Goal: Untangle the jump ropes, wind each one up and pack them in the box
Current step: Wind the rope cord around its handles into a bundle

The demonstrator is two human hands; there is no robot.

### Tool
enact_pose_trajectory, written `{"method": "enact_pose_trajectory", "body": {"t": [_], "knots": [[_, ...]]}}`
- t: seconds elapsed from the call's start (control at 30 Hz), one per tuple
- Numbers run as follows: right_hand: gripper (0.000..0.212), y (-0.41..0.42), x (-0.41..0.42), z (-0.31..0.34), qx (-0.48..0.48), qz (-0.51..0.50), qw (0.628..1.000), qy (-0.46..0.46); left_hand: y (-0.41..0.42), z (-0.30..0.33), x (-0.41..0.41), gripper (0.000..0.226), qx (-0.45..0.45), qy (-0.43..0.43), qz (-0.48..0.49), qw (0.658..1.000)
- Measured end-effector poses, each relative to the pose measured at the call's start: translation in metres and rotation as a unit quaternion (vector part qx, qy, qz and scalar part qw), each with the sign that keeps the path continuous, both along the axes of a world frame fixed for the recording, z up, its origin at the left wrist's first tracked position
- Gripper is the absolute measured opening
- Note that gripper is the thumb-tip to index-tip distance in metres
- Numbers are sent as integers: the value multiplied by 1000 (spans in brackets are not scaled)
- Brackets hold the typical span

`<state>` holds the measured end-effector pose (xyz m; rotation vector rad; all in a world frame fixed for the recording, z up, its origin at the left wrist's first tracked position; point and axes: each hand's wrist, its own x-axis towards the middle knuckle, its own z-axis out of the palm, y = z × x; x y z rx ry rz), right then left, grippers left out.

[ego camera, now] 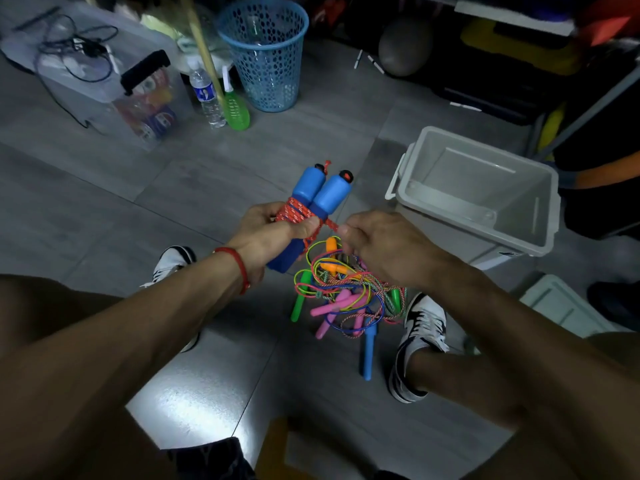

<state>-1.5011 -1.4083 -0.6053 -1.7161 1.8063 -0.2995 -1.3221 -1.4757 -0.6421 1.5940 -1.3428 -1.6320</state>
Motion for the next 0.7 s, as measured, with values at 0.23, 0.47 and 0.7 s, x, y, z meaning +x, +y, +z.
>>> {"method": "enact_pose_trajectory", "body": {"t": [0.23, 0.47, 0.7], "knots": [[37, 2, 4, 22, -35, 30, 996, 79, -5, -3, 5, 49, -155, -248, -226, 929], [31, 4, -12, 26, -110, 158, 967, 165, 9, 4, 4, 51, -245, -349, -427, 797], [33, 0, -19, 21, -103, 172, 971, 127, 26, 29, 1, 51, -322, -348, -472, 743]]}}
